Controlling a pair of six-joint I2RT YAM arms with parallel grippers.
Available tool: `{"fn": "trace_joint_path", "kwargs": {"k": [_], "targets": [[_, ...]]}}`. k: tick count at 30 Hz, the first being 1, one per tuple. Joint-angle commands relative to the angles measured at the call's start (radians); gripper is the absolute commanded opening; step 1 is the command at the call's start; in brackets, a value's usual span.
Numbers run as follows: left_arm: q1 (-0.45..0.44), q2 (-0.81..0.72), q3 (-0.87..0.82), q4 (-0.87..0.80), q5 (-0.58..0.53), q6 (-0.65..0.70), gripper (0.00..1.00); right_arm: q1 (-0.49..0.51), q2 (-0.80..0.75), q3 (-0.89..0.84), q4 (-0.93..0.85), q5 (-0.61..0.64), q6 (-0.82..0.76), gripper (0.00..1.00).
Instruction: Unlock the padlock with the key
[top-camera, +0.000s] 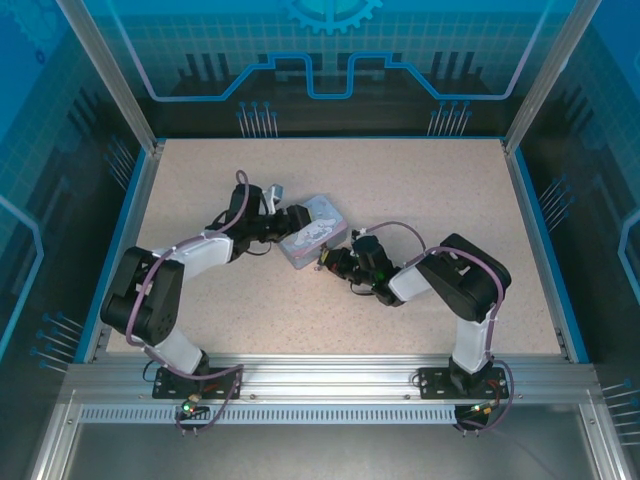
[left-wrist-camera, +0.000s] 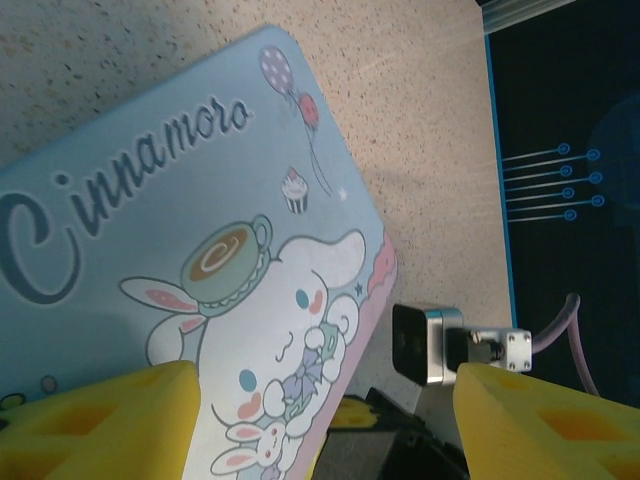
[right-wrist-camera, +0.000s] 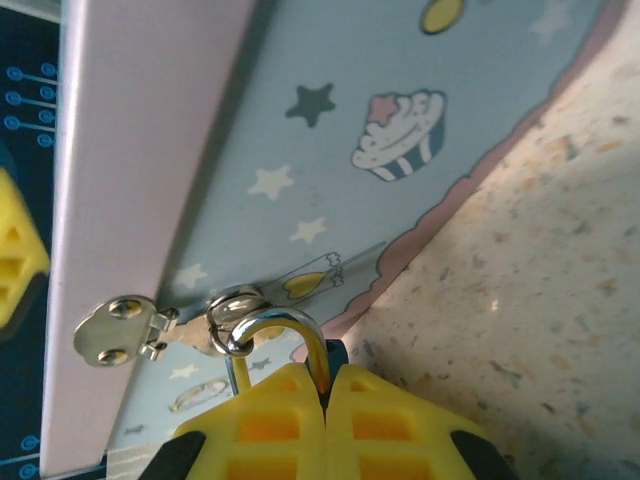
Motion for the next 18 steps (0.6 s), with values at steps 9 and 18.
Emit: {"fn": "trace_joint_path", "kwargs": {"k": [9,18], "targets": [[-0.019,0.001,-0.073,-0.039,-0.051,0.048,0.70,-0.064,-0.027,0.010,-0.055,0.039,0.048,0.03],[-0.022,0.023,-0.108,0.003,-0.045,0.033,0.70,-0.092,-0.032,0.056,-0.115,0.049,0.047,0.03]]}}
